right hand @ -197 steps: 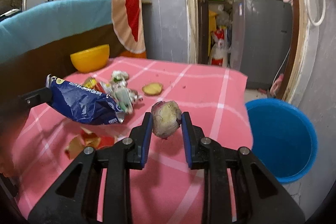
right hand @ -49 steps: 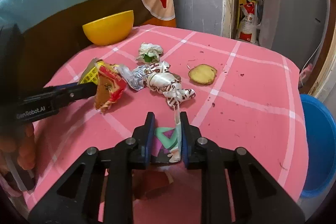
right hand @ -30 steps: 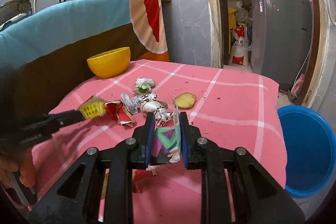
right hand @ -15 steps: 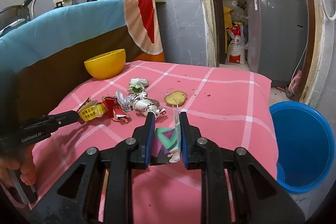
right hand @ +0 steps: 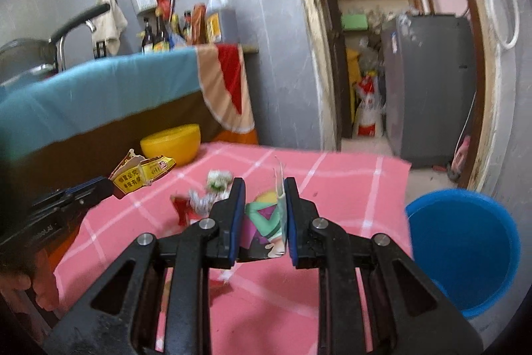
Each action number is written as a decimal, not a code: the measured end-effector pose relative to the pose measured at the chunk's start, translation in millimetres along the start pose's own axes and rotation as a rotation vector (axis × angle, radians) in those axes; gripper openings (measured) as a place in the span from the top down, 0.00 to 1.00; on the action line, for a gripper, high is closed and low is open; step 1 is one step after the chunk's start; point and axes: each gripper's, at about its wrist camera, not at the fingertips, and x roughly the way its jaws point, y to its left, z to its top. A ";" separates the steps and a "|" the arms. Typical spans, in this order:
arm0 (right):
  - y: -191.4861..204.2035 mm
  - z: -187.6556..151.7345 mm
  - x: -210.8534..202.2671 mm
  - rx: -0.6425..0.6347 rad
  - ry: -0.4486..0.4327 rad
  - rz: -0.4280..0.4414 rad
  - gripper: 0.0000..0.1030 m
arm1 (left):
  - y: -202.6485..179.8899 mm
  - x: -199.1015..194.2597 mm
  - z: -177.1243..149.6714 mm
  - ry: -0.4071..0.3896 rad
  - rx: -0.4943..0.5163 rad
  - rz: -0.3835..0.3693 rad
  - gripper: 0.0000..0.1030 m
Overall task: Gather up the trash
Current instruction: 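Lift both wrappers and carry them over the blue bucket, then open both tools to release the wrappers into the bucket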
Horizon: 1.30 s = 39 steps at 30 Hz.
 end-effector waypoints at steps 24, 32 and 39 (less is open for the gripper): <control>-150.9 31.0 -68.9 0.178 -0.187 -0.465 0.69 | -176.1 146.1 53.1 0.166 -0.050 -0.363 0.94; -206.1 14.4 -50.1 0.306 -0.051 -0.483 0.67 | -196.7 206.0 48.6 0.359 -0.048 -0.368 0.93; -228.5 2.2 -42.1 0.404 0.034 -0.459 0.49 | -193.3 229.4 36.5 0.497 -0.060 -0.367 0.91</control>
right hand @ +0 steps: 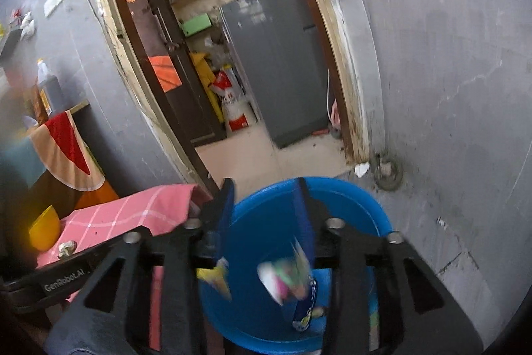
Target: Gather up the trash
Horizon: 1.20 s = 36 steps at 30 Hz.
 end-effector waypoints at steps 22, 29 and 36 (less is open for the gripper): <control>44.4 -1.7 -57.1 -0.115 -0.251 0.079 0.00 | 31.0 -125.2 -37.9 -0.378 -0.029 0.203 0.04; 68.5 -10.9 -78.1 -0.164 -0.333 0.122 0.00 | 32.6 -166.0 -64.5 -0.489 0.032 0.277 0.04; 92.0 -24.2 -98.4 -0.206 -0.378 0.173 0.00 | 41.7 -199.6 -88.2 -0.592 0.044 0.354 0.04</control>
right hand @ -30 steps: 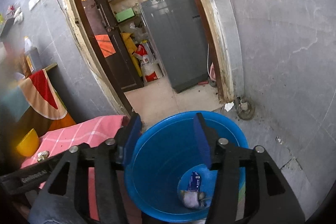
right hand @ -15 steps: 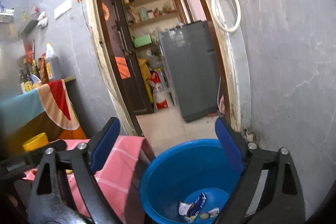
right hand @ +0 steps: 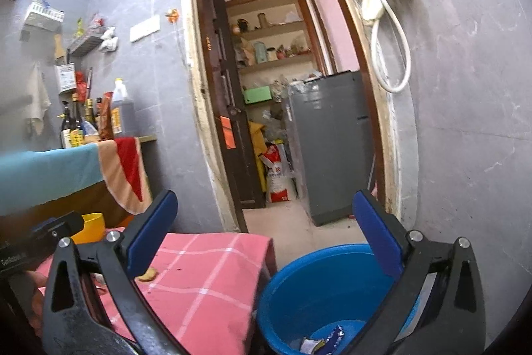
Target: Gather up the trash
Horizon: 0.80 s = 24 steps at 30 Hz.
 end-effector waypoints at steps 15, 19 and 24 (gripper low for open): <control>68.8 -19.7 -19.6 -0.117 0.001 0.149 0.00 | 61.1 -53.5 -26.1 -0.033 0.013 0.140 0.03; 86.4 -29.5 -17.2 -0.173 0.041 0.187 0.00 | 76.0 -57.0 -32.5 -0.001 0.021 0.167 0.03; 104.2 -44.2 -11.6 -0.220 0.106 0.240 0.00 | 94.8 -56.7 -44.4 0.066 0.011 0.182 0.03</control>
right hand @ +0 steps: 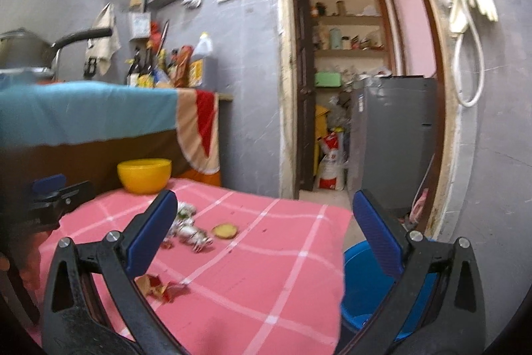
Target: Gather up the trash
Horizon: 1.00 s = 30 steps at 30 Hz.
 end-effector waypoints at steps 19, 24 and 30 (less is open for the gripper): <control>66.7 -50.8 40.2 -0.165 0.319 0.219 0.00 | 33.2 31.0 -18.3 0.284 -0.054 0.037 0.03; 72.8 -59.6 57.5 -0.181 0.404 0.209 0.00 | 36.7 45.0 -22.2 0.358 -0.075 0.033 0.04; 59.5 -66.5 76.1 -0.099 0.490 0.192 0.00 | 35.6 58.9 -24.6 0.417 -0.078 0.015 0.04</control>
